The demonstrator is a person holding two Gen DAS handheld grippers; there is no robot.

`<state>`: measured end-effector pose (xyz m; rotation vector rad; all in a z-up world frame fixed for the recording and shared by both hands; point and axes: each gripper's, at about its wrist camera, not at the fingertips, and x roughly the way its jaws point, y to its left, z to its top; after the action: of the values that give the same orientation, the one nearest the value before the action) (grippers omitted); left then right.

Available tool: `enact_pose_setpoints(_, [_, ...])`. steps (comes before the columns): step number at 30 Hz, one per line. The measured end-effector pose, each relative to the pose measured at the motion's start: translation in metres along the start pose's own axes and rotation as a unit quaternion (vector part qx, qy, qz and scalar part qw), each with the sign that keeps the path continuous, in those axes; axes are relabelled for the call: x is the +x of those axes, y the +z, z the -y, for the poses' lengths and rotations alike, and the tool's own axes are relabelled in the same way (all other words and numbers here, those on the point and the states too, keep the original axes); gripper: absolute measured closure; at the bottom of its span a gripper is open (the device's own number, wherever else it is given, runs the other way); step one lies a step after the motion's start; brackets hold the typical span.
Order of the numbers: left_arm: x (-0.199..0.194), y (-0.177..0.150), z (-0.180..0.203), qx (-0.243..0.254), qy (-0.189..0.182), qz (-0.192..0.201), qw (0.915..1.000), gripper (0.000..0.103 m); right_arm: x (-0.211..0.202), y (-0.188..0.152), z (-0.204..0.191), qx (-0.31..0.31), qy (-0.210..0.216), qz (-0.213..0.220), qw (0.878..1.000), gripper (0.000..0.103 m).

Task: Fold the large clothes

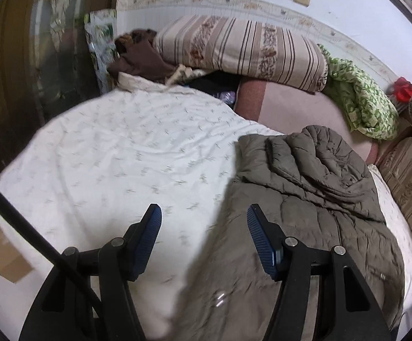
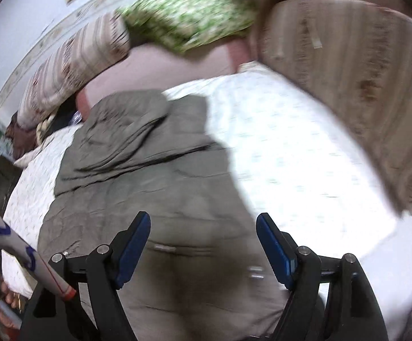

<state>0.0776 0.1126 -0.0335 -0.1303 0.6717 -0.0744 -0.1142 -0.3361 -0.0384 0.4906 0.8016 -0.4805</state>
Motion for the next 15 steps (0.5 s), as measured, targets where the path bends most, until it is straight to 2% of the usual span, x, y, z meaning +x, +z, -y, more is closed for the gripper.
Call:
enact_pose_setpoints(2, [-0.028,-0.001,-0.015,0.007,0.020,0.017,0.9996,0.041,-0.020,0.000,0.028,0.010,-0.008,0.015,1.000,0.021])
enact_pose_setpoints(5, [-0.056,0.000,-0.037,0.007,0.046,0.038,0.9982,0.033,-0.035,-0.003,0.057,0.012,-0.028,0.025,0.999,0.017])
enact_pose_setpoints(7, [-0.068,-0.002,-0.052,0.005,0.064,0.044,0.9970,0.029,-0.029,-0.007,0.069,0.004,-0.031,0.008,0.999,0.015])
enact_pose_setpoints(9, [-0.065,-0.005,-0.061,0.002,0.075,0.029,0.9967,0.029,-0.014,-0.016,0.076,0.007,-0.026,-0.008,1.000,0.015])
enact_pose_setpoints(10, [-0.058,-0.008,-0.064,-0.002,0.070,0.010,0.9975,0.029,0.000,-0.022,0.080,0.015,-0.014,-0.025,0.999,0.015])
enact_pose_setpoints(12, [-0.041,-0.016,-0.066,-0.010,0.030,-0.028,0.9991,0.029,0.025,-0.032,0.086,0.037,0.018,-0.049,0.998,0.015])
enact_pose_setpoints(14, [-0.013,-0.026,-0.063,-0.024,-0.028,-0.084,0.9958,0.029,0.052,-0.038,0.087,0.058,0.048,-0.070,0.995,0.015])
enact_pose_setpoints(15, [-0.001,-0.030,-0.061,-0.030,-0.045,-0.104,0.9931,0.029,0.065,-0.040,0.086,0.065,0.061,-0.077,0.993,0.015])
